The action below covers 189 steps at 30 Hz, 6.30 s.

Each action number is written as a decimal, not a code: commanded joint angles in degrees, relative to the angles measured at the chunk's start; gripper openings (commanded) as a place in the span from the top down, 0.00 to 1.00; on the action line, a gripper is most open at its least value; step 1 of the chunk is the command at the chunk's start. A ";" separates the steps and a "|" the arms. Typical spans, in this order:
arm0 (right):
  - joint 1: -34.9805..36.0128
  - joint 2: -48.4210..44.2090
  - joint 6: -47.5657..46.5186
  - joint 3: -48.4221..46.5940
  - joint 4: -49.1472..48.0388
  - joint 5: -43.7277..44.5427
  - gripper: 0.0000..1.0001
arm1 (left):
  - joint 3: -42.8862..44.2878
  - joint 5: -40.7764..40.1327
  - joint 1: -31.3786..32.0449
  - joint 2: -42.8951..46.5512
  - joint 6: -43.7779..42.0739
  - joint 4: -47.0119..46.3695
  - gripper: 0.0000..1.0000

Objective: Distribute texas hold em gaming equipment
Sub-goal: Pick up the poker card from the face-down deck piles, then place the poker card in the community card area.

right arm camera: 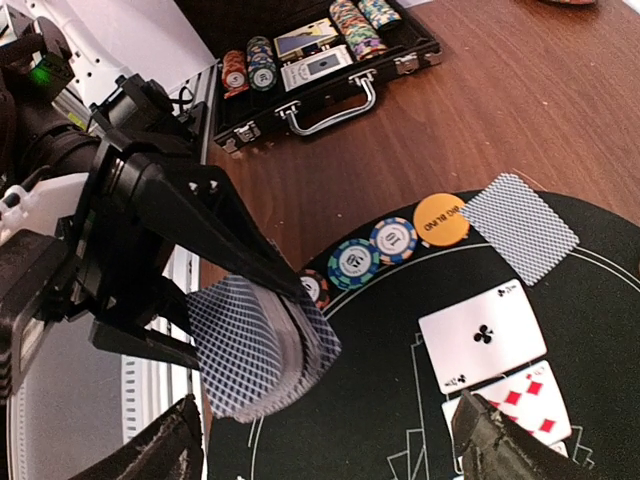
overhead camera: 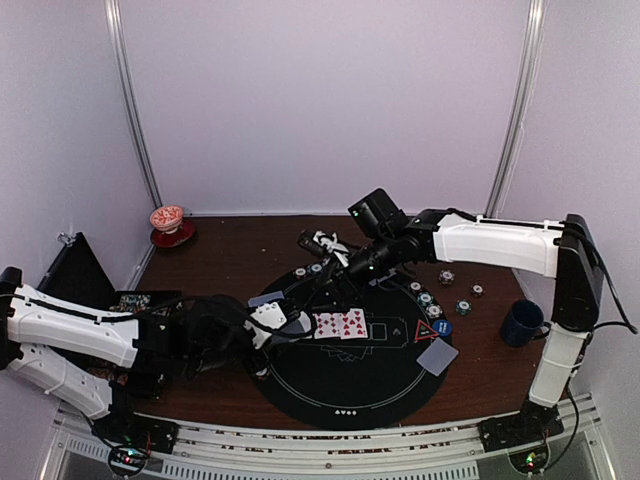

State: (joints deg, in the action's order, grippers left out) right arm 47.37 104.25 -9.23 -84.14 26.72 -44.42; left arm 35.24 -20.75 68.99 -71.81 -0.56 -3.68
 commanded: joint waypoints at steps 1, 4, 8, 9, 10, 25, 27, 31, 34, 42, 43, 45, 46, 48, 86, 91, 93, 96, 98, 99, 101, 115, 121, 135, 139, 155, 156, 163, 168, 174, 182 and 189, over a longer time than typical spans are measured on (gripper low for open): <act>2.71 2.24 1.59 -3.20 -1.85 -0.72 0.13 | 0.28 1.05 -0.09 1.78 -0.40 -3.98 0.46; 3.37 3.95 2.92 -3.22 -2.80 0.55 0.14 | 0.09 1.45 -0.09 1.95 -0.41 -4.22 0.46; 3.61 6.19 3.48 -4.62 -2.58 1.23 0.16 | 0.24 1.85 -0.10 1.45 -0.42 -4.25 0.46; 3.73 6.81 3.24 -5.07 -2.29 1.19 0.17 | 0.26 1.93 -0.09 1.42 -0.49 -4.23 0.46; 3.77 7.25 3.09 -5.37 -2.07 1.18 0.17 | 0.26 1.94 -0.09 1.38 -0.50 -4.24 0.46; 6.34 9.73 -0.38 -8.50 -0.97 5.12 0.25 | 0.36 2.71 -0.09 0.92 -0.63 -4.14 0.46; 6.33 9.38 -1.44 -8.19 -0.68 6.33 0.29 | 0.35 2.74 -0.09 1.10 -0.63 -4.10 0.46; 6.30 7.74 -3.27 -6.55 -0.62 8.67 0.40 | 0.35 2.91 -0.09 1.05 -0.63 -4.01 0.46; 6.31 6.23 -4.27 -5.26 -1.26 11.70 0.47 | 0.35 3.02 -0.10 0.97 -0.67 -3.99 0.46; 5.65 3.86 -5.99 -3.68 -0.94 14.73 0.51 | 0.42 2.85 -0.09 0.73 -0.67 -4.05 0.46; 5.63 3.85 -6.19 -3.67 -0.67 14.74 0.53 | 0.44 2.83 -0.12 0.59 -0.63 -4.05 0.46; 5.62 4.02 -6.68 -3.66 -0.09 14.41 0.56 | 0.44 2.79 -0.09 0.47 -0.67 -4.01 0.46; 5.65 4.19 -6.86 -3.73 0.20 14.08 0.57 | 0.44 2.82 -0.13 0.42 -0.67 -4.05 0.46; 5.67 4.77 -7.29 -4.27 1.18 13.96 0.57 | 0.44 2.73 -0.09 0.42 -0.63 -3.98 0.46; 2.29 11.46 -2.76 -9.40 8.35 7.21 0.53 | 0.48 2.39 -0.09 0.14 -0.63 -4.01 0.46; 2.92 10.86 -7.23 -12.51 15.45 -3.09 0.46 | 0.53 2.13 -0.09 0.16 -0.68 -3.88 0.46; 3.28 9.52 -7.76 -12.19 15.50 -3.88 0.44 | 0.53 2.04 -0.09 0.12 -0.60 -3.88 0.46; 3.35 7.91 -7.47 -11.80 14.75 -3.42 0.44 | 0.53 2.12 -0.09 0.02 -0.63 -3.88 0.46; 3.33 7.42 -7.53 -11.73 14.44 -2.70 0.44 | 0.53 2.12 -0.09 -0.08 -0.65 -3.92 0.46; 3.30 7.24 -7.55 -11.75 14.26 -2.37 0.44 | 0.53 2.12 -0.09 -0.08 -0.67 -3.88 0.46; 3.39 7.17 -7.53 -12.09 14.00 -1.24 0.45 | 0.61 2.16 -0.09 -0.23 -0.67 -3.92 0.46; 4.64 8.25 -10.64 -15.76 15.98 3.79 0.53 | 0.77 2.49 -0.09 -0.65 -0.71 -3.83 0.46; 5.09 7.95 -11.99 -16.49 17.36 4.60 0.59 | 0.86 2.65 -0.09 -0.81 -0.75 -3.70 0.46; 5.25 7.46 -15.43 -16.68 21.17 4.00 1.00 | 0.96 2.72 -0.11 -1.23 -0.75 -3.70 0.46; 5.23 7.75 -16.08 -17.28 22.59 4.09 1.00 | 0.97 2.64 -0.09 -1.32 -0.69 -3.71 0.46; -4.82 -4.81 -13.95 -4.79 20.89 1.09 1.00 | 0.97 1.76 -0.12 -1.49 -0.37 -3.62 0.46; -5.58 -6.35 -13.25 -2.88 19.41 1.65 1.00 | 1.03 1.77 -0.09 -1.60 -0.40 -3.61 0.46; -12.90 -16.43 -4.49 13.19 6.73 9.84 1.00 | 1.12 1.33 -0.15 -1.99 -0.41 -3.79 0.46; -17.53 -17.61 0.50 20.95 -1.33 15.62 1.00 | 1.23 1.10 -0.10 -2.28 -0.34 -3.79 0.46; -20.91 -11.61 4.32 20.87 -4.85 22.31 1.00 | 1.15 0.80 -0.09 -2.11 -0.28 -3.79 0.46; -21.10 -4.65 5.93 19.01 -5.75 24.74 1.00 | 1.41 0.78 -0.09 -2.49 -0.36 -3.45 0.46; -21.10 -3.85 4.25 18.14 -0.45 21.13 0.93 | 1.19 0.72 -0.09 -2.05 -0.39 -3.44 0.46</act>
State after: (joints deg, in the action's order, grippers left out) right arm 26.37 100.53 -4.43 -64.01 23.57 -21.74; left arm 35.05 -19.31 68.73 -73.97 -0.97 -4.62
